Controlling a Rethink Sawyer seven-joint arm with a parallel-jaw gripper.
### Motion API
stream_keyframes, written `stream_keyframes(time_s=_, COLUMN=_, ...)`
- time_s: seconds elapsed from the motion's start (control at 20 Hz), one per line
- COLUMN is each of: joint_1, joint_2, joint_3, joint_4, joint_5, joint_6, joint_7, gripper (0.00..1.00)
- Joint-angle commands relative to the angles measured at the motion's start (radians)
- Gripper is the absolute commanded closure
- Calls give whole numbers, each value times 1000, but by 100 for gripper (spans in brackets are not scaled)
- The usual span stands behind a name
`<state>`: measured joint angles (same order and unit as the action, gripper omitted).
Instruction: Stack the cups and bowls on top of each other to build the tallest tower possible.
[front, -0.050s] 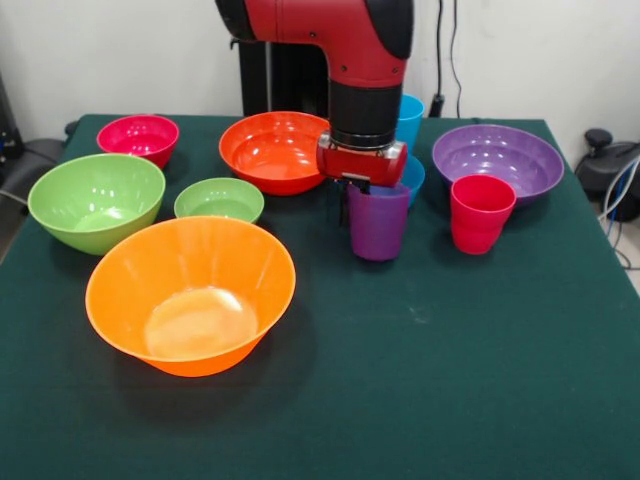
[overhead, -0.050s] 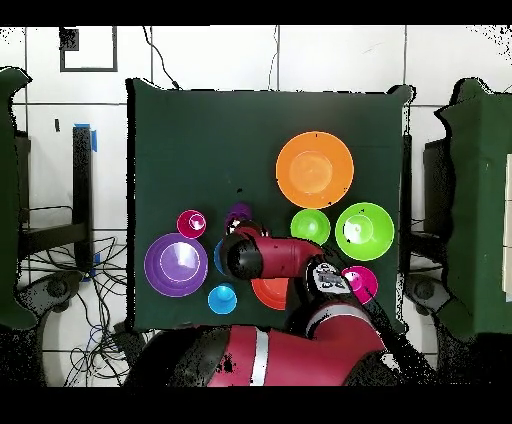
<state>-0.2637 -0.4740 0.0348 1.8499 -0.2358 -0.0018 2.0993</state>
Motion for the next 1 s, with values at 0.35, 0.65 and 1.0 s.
stream_keyframes(time_s=0.35, joint_1=1, joint_2=67, joint_3=38, joint_4=-44, joint_5=-21, joint_6=37, joint_7=56, gripper=100)
stream_keyframes(time_s=0.65, joint_1=-81, joint_2=-237, joint_3=166, joint_4=136, joint_5=-33, joint_6=207, joint_7=-24, gripper=100)
stream_keyframes(time_s=1.0, joint_1=-204, joint_2=-401, joint_3=308, joint_4=267, joint_5=-11, joint_6=316, joint_7=-79, gripper=100)
